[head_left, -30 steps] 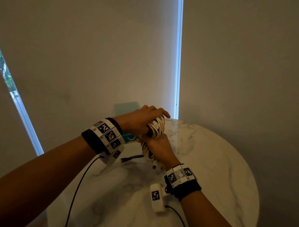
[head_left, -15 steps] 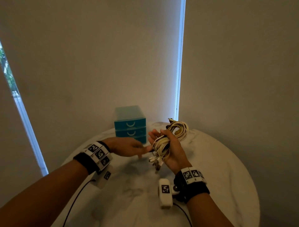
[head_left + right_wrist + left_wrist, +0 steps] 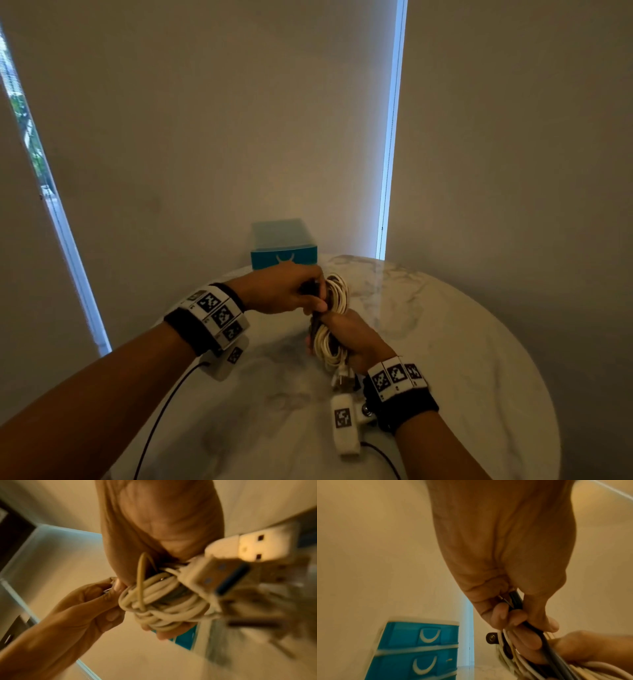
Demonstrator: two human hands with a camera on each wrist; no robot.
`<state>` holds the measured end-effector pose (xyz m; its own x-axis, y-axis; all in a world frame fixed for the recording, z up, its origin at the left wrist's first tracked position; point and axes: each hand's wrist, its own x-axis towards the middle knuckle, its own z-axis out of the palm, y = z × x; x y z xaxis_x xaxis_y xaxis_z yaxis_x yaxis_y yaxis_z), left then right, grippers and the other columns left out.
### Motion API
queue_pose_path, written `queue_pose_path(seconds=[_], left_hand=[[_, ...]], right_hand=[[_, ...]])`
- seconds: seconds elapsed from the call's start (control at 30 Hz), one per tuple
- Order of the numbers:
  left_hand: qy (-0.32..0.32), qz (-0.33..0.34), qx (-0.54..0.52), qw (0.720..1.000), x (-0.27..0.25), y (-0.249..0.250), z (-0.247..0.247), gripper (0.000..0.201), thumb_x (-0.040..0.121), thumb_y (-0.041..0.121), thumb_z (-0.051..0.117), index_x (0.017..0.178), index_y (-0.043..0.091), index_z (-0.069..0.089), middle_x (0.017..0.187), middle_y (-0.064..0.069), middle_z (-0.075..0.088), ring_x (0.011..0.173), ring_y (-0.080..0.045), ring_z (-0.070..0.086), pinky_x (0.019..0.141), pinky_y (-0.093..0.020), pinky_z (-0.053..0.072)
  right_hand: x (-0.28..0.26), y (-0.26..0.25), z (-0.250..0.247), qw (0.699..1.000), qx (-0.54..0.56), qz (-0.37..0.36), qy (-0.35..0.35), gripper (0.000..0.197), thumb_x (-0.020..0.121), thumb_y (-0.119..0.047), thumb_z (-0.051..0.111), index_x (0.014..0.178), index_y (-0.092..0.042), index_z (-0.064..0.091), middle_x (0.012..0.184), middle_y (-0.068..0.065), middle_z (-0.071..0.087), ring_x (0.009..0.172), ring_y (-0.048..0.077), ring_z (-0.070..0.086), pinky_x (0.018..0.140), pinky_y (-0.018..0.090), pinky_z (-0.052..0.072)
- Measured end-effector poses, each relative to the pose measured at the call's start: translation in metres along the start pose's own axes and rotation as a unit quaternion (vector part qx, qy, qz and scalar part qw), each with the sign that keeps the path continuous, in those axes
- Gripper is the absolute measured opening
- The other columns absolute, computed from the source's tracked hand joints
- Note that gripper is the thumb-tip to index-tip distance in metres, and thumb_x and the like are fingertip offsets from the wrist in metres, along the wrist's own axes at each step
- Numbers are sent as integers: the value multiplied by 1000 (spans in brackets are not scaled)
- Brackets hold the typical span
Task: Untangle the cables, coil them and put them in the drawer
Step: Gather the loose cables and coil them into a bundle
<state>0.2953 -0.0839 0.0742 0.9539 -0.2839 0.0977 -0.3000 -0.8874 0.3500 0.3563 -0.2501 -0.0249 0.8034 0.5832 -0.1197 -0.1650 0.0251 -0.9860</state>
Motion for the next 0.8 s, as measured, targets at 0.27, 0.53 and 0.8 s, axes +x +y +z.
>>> queue_pose_path(seconds=[0.27, 0.53, 0.8], left_hand=[[50, -26, -88, 995, -7, -20, -4, 31, 97, 47, 69, 117, 24, 71, 112, 8, 77, 101, -5, 72, 90, -24, 58], [87, -51, -176, 979, -5, -9, -17, 41, 78, 33, 93, 116, 28, 78, 97, 4, 78, 85, -9, 75, 81, -28, 62], [264, -180, -128, 939, -3, -55, -13, 23, 103, 39, 68, 116, 20, 70, 104, -5, 75, 66, -20, 76, 56, -27, 61]], right_hand=[[11, 1, 17, 982, 142, 96, -85, 100, 72, -95, 55, 131, -16, 70, 91, 11, 70, 75, 21, 68, 68, 38, 59], [-1, 2, 11, 977, 81, 26, -195, 46, 83, -37, 90, 111, -10, 65, 78, 6, 61, 64, 17, 62, 62, 34, 57], [43, 7, 30, 959, 278, 48, -17, 11, 99, -11, 62, 99, -2, 67, 87, 14, 71, 73, 25, 70, 68, 35, 61]])
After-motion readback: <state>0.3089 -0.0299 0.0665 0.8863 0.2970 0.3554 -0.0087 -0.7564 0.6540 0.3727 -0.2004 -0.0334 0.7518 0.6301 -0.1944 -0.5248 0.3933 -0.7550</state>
